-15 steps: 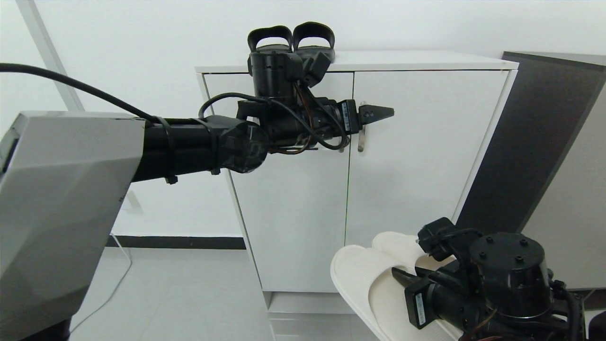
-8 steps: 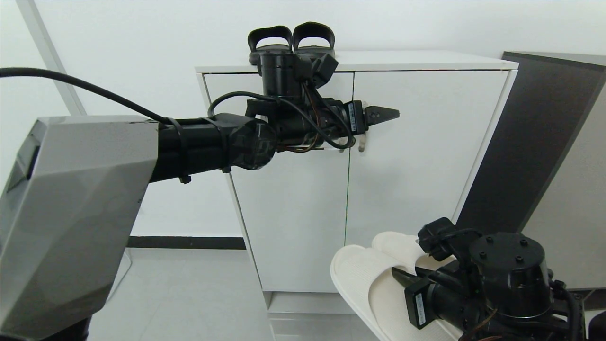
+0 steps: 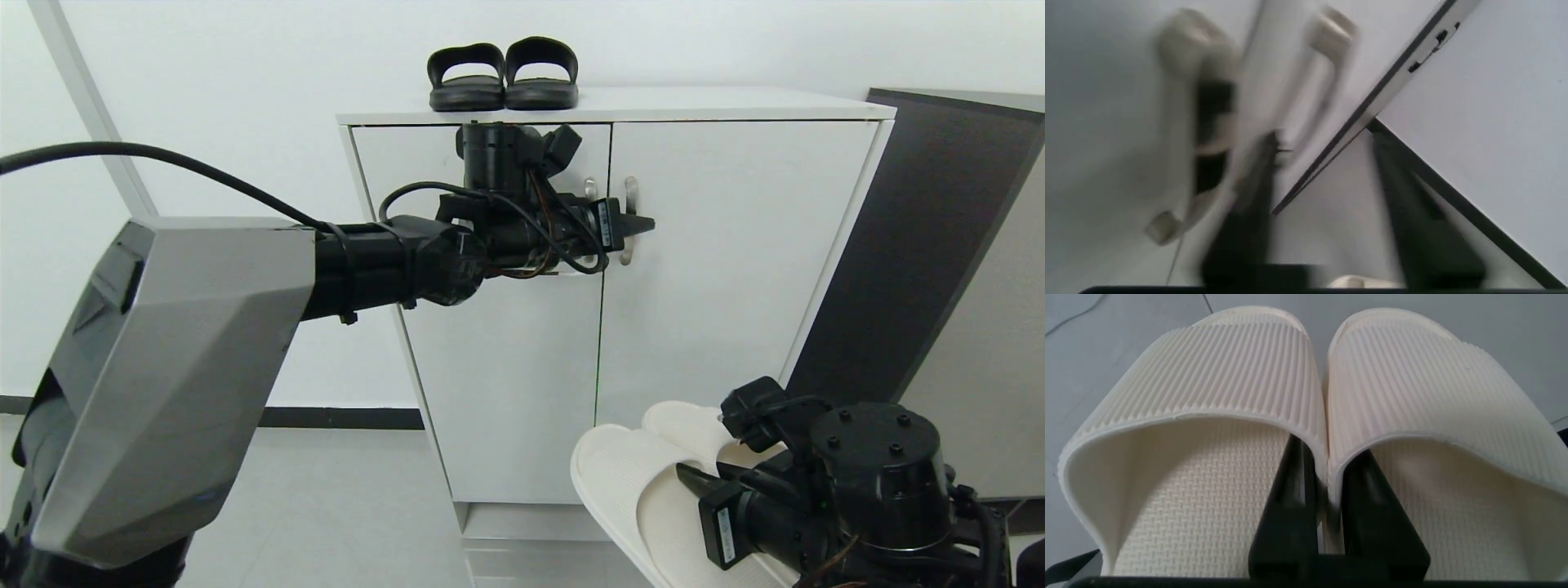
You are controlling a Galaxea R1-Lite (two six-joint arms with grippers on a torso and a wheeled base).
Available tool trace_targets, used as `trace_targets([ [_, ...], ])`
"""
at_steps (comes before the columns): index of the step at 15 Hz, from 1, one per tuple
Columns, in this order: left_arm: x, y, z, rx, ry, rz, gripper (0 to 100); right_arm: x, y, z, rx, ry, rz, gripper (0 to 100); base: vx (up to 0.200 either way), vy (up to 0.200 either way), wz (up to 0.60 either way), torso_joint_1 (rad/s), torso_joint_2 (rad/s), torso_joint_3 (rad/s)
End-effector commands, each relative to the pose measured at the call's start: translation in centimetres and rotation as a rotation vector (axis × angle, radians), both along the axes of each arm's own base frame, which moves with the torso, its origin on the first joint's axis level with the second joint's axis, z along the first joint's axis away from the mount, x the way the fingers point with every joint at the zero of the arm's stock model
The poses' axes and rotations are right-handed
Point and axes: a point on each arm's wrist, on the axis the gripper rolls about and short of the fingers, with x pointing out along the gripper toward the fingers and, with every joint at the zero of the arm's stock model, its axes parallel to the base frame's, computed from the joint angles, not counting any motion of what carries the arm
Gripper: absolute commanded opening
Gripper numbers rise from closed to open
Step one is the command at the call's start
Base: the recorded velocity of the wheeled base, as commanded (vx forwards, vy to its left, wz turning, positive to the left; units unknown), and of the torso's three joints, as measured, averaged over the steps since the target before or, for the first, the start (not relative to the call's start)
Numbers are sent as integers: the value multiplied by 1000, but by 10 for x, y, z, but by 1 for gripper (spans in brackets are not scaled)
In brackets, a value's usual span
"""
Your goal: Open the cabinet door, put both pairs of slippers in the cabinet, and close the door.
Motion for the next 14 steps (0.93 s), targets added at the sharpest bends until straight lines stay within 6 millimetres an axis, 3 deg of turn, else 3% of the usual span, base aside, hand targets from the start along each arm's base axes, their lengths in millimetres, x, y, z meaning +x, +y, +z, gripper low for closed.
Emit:
trace_targets([
  [1,-6,1,10,-13,-18,-8,0,-1,0,0,1,2,7,0,0,0,0,0,0,0],
  [4,-20,0,28,-34,-49,-25,0,-6,-3,0,15,16,55,0,0,0,0,0,0,0],
  [9,-76,5,36,-26,-61,-94,0,-27,-14,0,-3,21,238,0,0,0,0,0,0,0],
  [10,-79,5,37,-27,-62,-99,0,-27,-14,1,-3,19,239,0,0,0,0,0,0,0],
  [11,-95,11,37,-30,-63,-114,0,-28,-13,0,-5,21,247,0,0,0,0,0,0,0],
  [14,-113,25,33,-25,-58,-113,0,-29,-13,0,-5,21,253,0,0,0,0,0,0,0],
])
